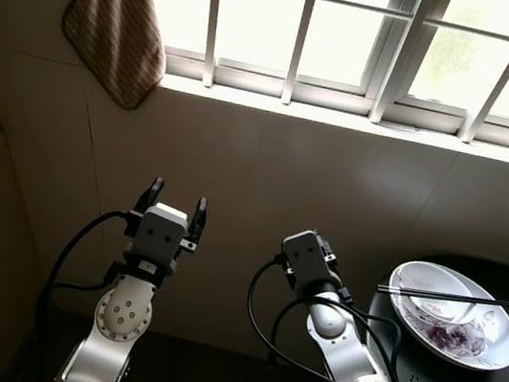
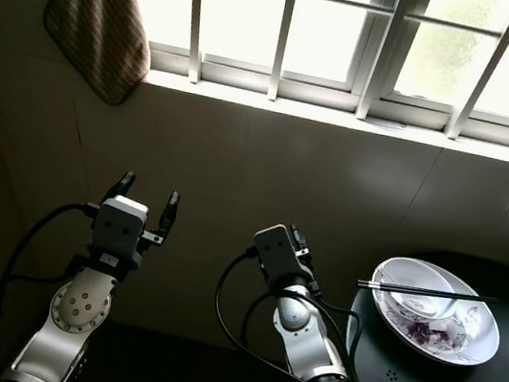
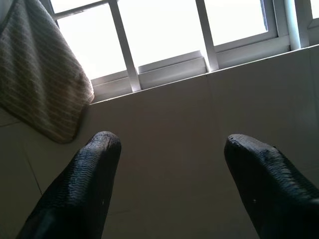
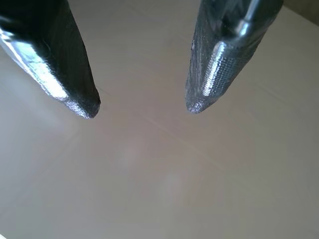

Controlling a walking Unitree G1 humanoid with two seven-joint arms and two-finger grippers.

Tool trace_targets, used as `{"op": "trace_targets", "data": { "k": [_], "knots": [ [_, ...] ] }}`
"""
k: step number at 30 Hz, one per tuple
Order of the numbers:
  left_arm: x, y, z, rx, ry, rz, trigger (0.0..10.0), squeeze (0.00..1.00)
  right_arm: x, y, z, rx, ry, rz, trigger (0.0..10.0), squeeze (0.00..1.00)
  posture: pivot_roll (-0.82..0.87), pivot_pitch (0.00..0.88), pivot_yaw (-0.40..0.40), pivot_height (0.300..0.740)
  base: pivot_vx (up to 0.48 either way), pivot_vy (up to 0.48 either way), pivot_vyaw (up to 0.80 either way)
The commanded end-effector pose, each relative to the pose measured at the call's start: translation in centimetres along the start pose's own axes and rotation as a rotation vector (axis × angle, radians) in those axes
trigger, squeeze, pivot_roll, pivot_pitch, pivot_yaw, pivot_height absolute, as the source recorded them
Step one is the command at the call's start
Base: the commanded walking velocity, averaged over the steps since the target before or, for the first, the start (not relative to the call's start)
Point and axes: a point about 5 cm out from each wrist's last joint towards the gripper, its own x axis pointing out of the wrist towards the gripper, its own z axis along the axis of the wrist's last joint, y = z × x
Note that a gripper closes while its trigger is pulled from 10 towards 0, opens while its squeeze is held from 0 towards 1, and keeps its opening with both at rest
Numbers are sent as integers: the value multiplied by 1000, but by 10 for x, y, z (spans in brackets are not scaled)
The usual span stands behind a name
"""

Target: Kitchen organization

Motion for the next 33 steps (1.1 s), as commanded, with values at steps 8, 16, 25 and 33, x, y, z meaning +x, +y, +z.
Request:
{"op": "trace_targets", "data": {
  "k": [8, 16, 25, 33],
  "knots": [
    [-1, -6, -2, -1, 13, -24, 10000, 0, -5, -13, -27, -23, 129, -54, 10000, 0, 26, 0, -39, 736, 0, 0, -425],
    [-2, -7, -5, 0, 24, -31, 10000, 0, -5, -7, -28, -121, 121, 0, 10000, 0, 20, 0, -35, 736, 0, 0, -75],
    [-3, -4, -6, 5, 27, -26, 10000, 0, -9, -11, -52, -323, 205, 11, 10000, 0, 32, 0, -39, 736, 0, 0, 0],
    [-4, -4, -6, 6, 28, -24, 10000, 0, -10, -11, -55, -446, 176, 23, 10000, 0, 34, 0, -36, 736, 0, 0, 0]
  ]
}}
